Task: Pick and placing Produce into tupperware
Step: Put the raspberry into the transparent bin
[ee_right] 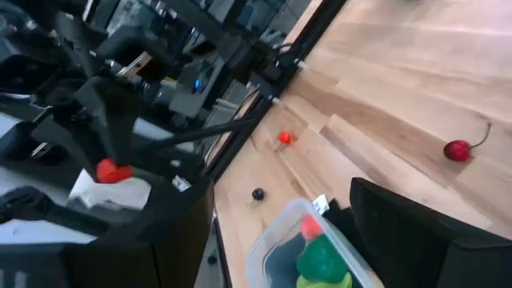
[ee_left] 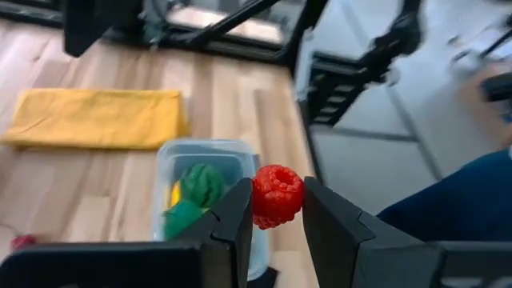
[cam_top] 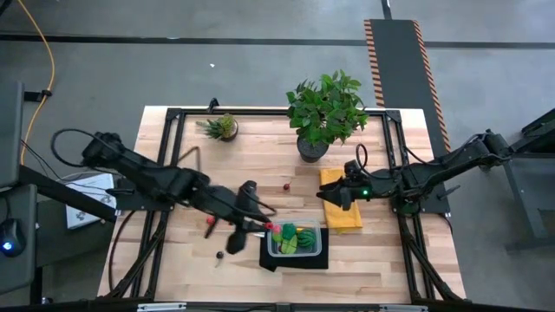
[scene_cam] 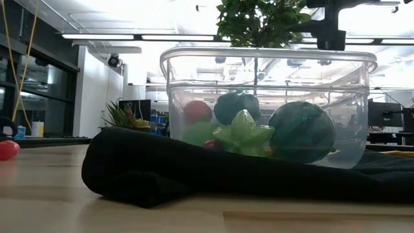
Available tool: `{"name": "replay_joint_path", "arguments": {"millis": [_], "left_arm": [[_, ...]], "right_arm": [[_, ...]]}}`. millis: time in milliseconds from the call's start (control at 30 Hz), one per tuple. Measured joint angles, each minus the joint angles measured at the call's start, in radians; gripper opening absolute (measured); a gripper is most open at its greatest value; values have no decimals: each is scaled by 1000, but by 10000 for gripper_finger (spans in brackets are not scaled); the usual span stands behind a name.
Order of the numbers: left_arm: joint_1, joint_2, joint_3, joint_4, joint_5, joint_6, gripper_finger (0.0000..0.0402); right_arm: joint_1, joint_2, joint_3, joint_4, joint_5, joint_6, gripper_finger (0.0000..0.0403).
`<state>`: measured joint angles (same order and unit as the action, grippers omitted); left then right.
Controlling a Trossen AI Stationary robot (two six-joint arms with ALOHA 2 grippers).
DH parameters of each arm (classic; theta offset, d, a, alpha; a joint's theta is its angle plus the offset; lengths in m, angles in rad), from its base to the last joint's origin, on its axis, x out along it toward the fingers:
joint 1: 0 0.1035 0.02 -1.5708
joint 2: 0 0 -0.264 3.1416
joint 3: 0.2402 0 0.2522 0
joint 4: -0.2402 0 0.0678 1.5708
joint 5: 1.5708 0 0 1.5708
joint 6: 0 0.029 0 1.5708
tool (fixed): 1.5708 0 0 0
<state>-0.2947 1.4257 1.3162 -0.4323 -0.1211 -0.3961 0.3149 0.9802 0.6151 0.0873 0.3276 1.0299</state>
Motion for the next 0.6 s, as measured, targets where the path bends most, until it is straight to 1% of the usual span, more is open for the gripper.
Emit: {"name": "replay_joint_path", "arguments": {"millis": [133, 233, 433, 600], "left_arm": [[0, 115, 102, -85, -35, 2, 88], [0, 182, 138, -112, -46, -13, 88], [1, 283, 149, -117, -74, -47, 88], [1, 360, 149, -117, -83, -62, 88]], "right_arm": [[2, 0, 0, -1, -59, -27, 282], [20, 0, 0, -15, -77, -43, 282], [77, 0, 0, -77, -77, -41, 282], [116, 0, 0, -91, -72, -37, 282]]}}
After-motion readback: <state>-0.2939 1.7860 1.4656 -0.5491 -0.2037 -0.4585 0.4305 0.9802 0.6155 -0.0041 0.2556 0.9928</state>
